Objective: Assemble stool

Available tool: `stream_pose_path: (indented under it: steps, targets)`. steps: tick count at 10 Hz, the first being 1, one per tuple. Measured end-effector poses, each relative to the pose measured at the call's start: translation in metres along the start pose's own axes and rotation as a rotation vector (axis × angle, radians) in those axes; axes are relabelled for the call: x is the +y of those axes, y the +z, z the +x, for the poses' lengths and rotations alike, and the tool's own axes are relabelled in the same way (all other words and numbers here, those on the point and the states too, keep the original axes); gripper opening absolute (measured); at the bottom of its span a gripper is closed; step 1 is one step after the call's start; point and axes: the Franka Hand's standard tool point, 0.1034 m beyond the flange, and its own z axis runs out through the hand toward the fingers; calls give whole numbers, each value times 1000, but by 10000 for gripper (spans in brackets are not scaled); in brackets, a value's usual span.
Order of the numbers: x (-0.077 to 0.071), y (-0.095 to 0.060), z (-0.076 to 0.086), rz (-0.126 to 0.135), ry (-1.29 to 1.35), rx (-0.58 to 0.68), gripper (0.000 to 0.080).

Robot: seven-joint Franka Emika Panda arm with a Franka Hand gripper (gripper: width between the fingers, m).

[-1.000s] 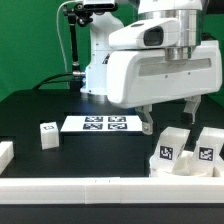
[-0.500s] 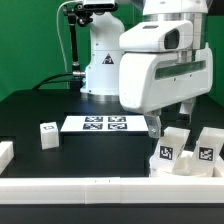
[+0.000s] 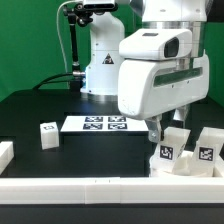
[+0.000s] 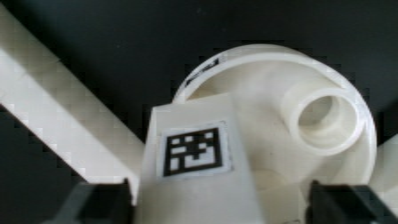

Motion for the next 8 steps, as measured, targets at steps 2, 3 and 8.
stream_pose_path:
  steps: [2,3,8]
  targets:
    - [1,0,-1,0,46,-1,341]
    - [1,0,-1,0,56,-1,341]
    - [2,1,-2,1,415,4,341]
